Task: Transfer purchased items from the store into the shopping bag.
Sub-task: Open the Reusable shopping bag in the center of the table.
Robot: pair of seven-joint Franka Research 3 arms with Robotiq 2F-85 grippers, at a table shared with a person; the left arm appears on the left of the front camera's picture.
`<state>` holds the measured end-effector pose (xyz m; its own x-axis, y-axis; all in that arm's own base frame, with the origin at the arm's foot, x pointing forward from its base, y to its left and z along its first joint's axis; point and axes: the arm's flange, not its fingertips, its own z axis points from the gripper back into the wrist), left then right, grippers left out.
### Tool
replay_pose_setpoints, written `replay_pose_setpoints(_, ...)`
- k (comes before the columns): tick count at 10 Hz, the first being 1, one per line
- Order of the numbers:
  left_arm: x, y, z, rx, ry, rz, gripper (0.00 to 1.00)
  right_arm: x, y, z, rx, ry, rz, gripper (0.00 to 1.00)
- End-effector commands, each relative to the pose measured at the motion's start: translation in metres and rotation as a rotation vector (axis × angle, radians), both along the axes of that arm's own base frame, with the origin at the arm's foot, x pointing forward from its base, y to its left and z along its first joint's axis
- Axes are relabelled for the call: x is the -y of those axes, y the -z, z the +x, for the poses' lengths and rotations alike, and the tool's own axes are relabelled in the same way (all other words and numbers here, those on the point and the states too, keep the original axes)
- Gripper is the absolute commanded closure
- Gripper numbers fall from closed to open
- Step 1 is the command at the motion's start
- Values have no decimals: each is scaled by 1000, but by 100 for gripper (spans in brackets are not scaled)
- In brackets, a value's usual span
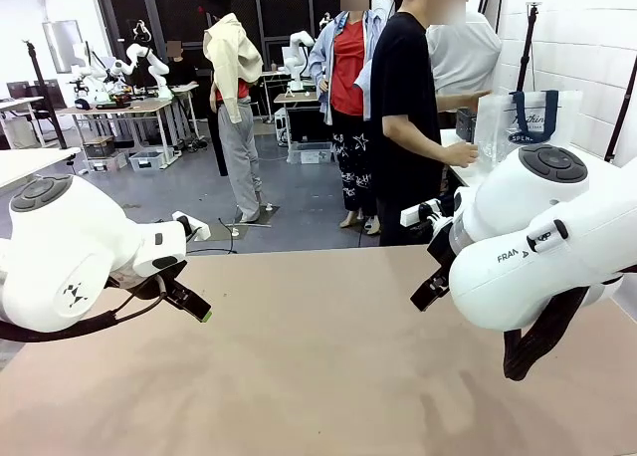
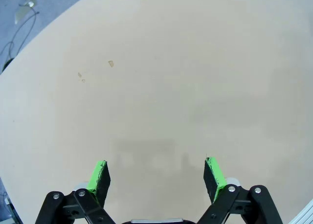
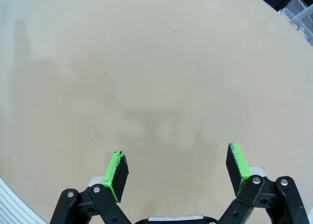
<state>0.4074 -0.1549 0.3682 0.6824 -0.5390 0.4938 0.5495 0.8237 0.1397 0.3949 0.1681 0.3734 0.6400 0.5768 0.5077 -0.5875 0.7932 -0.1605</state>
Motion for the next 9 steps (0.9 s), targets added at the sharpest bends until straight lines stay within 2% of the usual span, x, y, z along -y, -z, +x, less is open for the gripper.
replay_pose_setpoints(1,-2,0,0,-1,-3,-2,0,0,0,0,0,0,1,0)
replay_pose_setpoints(9,-2,0,0,-1,-3,-2,0,0,0,0,0,0,1,0)
